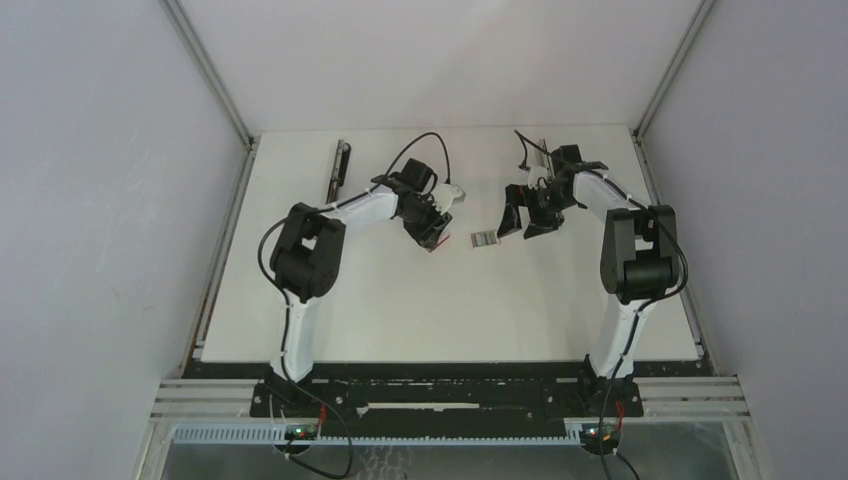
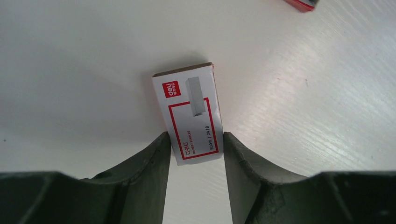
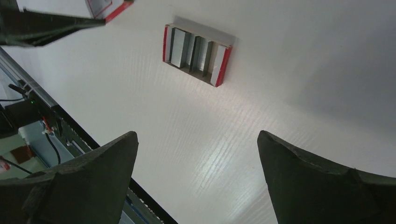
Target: Unload the staples from the stapler
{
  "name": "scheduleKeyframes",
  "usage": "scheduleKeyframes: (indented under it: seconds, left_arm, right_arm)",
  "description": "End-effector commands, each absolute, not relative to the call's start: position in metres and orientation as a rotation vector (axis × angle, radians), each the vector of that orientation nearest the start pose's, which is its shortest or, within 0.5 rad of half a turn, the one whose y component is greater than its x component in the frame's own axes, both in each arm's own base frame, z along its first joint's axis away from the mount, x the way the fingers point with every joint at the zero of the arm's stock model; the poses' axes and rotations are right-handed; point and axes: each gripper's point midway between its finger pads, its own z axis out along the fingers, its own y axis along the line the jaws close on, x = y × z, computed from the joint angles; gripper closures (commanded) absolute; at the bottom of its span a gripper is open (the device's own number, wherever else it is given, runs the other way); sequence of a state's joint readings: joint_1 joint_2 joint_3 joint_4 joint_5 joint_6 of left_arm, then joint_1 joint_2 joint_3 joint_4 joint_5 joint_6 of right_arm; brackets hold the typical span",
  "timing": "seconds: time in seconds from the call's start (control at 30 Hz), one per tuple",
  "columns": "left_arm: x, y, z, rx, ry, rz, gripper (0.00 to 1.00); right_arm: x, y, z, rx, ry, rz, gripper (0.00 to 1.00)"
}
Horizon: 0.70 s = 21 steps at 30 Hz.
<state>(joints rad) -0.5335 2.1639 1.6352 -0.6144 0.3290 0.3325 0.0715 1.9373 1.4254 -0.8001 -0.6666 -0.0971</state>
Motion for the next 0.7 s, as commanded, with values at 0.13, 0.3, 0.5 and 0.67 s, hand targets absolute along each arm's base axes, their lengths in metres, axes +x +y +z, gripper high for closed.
scheduleKeyframes:
  seconds: [0.13, 0.3, 0.5, 0.67]
  left_arm:
    - [0.353, -0.294, 0.02, 1.456, 2.284, -0.532, 0.51]
    - [0.35, -0.298, 0.016, 1.548, 2.213, -0.524, 0.5]
    - [0.349, -0.306, 0.017, 1.634, 2.186, -0.518, 0.5]
    - [0.347, -0.312, 0.015, 1.695, 2.199, -0.513, 0.51]
  right_arm:
    - [0.394, 0.136, 0.082, -0.243, 2.699, 0.934, 0.0]
    - [0.399, 0.139, 0.084, -0.171, 2.692, 1.025, 0.0]
    - [0.403, 0.147, 0.076, -0.12, 2.706, 1.074, 0.01]
    - [0.409, 0.15, 0.074, -0.079, 2.712, 1.049, 0.04]
